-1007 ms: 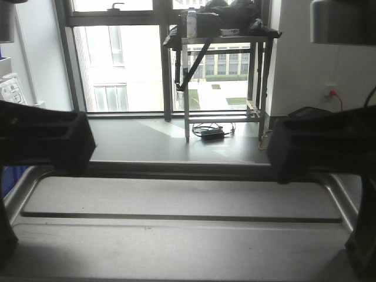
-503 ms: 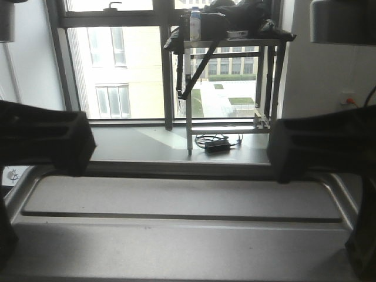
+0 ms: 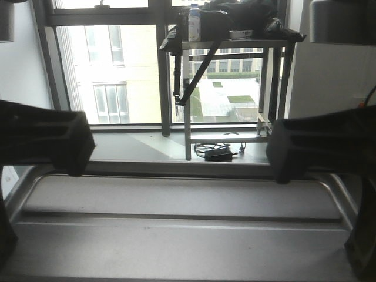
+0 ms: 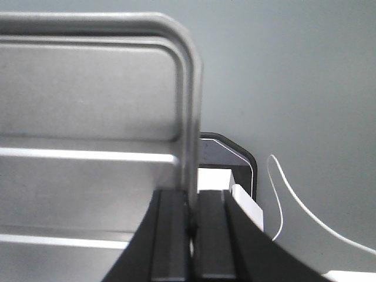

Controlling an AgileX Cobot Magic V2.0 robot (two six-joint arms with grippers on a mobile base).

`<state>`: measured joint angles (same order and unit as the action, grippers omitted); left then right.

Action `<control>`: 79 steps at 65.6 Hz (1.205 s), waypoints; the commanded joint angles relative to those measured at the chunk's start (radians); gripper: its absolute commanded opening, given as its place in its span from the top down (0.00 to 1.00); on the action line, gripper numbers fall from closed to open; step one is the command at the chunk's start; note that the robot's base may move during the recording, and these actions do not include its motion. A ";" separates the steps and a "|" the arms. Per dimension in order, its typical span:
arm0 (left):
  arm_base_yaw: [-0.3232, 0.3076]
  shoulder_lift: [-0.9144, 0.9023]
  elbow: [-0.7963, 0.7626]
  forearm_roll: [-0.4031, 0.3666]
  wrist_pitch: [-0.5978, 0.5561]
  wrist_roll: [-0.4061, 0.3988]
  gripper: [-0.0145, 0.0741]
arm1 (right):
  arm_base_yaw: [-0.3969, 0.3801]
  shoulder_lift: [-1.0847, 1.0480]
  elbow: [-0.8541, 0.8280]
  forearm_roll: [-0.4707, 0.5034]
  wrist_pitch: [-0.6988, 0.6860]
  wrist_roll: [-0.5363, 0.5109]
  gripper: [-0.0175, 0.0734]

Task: Grab silver tray and stack on right shelf
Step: 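Hold the tray with both grippers while the base turns and drives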

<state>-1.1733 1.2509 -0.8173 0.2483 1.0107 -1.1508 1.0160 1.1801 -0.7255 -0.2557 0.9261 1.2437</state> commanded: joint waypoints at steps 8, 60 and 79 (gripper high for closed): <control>-0.009 -0.026 -0.021 0.028 0.038 0.012 0.95 | -0.004 -0.025 -0.025 -0.056 0.010 -0.009 0.73; -0.009 -0.026 -0.021 0.028 0.038 0.012 0.95 | -0.004 -0.025 -0.025 -0.056 0.010 -0.009 0.73; -0.009 -0.026 -0.021 0.028 0.038 0.012 0.95 | -0.004 -0.025 -0.025 -0.056 0.010 -0.009 0.73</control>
<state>-1.1733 1.2509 -0.8173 0.2491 1.0088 -1.1508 1.0160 1.1780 -0.7255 -0.2557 0.9261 1.2437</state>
